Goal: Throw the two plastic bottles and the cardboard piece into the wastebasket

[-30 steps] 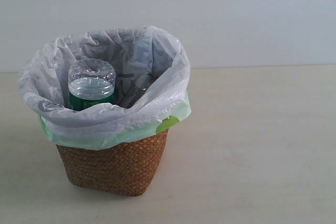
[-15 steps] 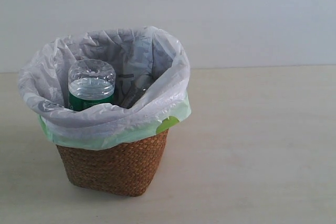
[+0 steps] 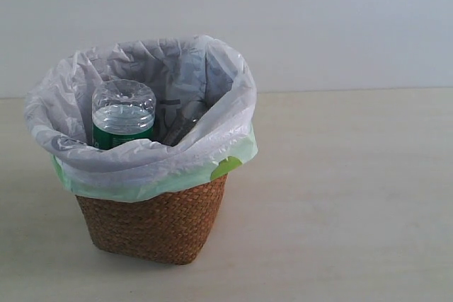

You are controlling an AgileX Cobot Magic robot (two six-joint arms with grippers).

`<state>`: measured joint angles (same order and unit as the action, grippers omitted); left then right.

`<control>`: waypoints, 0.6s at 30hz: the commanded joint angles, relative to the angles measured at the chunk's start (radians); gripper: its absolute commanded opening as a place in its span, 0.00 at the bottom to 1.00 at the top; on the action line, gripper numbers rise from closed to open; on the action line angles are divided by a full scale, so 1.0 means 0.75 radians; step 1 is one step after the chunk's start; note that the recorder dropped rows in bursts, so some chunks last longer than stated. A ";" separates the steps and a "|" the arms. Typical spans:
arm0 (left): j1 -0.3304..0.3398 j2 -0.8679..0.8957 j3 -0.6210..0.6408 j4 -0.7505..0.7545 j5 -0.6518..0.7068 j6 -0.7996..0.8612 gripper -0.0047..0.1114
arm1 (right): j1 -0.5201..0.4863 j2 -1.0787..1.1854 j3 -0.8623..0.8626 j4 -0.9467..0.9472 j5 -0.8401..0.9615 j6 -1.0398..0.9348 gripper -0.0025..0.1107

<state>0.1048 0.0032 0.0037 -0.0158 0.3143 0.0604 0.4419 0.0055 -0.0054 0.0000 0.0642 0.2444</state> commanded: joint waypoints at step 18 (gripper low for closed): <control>0.003 -0.004 -0.005 -0.003 -0.010 -0.012 0.97 | -0.004 -0.007 0.007 0.056 0.161 0.022 0.02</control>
<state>0.1048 0.0032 0.0037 -0.0158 0.3143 0.0604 0.4419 0.0055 -0.0031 0.0357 0.1772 0.2490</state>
